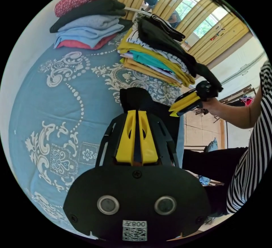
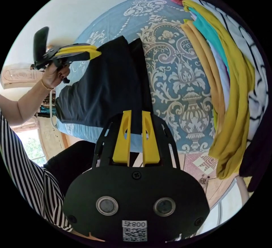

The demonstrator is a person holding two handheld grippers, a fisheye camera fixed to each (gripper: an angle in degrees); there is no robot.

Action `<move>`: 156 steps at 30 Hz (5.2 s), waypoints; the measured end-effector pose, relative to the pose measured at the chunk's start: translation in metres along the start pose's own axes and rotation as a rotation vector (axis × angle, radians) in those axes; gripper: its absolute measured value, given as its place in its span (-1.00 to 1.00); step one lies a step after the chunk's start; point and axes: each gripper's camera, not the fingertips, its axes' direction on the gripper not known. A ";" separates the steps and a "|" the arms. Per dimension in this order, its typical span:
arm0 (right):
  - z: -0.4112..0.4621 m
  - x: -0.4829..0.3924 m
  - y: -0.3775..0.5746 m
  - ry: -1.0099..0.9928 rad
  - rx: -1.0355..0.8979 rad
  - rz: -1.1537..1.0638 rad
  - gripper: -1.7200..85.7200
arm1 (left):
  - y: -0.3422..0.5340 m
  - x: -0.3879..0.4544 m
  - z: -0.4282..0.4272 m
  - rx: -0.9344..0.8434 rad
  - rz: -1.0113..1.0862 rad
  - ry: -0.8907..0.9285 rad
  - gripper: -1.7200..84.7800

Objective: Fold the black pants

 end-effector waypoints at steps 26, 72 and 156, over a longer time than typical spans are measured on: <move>0.022 -0.017 0.046 0.100 -0.022 0.037 -0.92 | 0.010 -0.078 0.058 -0.054 -0.098 0.104 -0.93; 0.062 0.013 0.026 0.175 0.042 0.171 -0.76 | 0.005 -0.119 -0.030 -0.034 -0.162 0.203 -0.91; 0.595 -0.141 -0.249 0.285 -0.434 -1.146 -0.90 | 0.184 0.274 -0.580 0.027 -0.676 -0.049 -0.94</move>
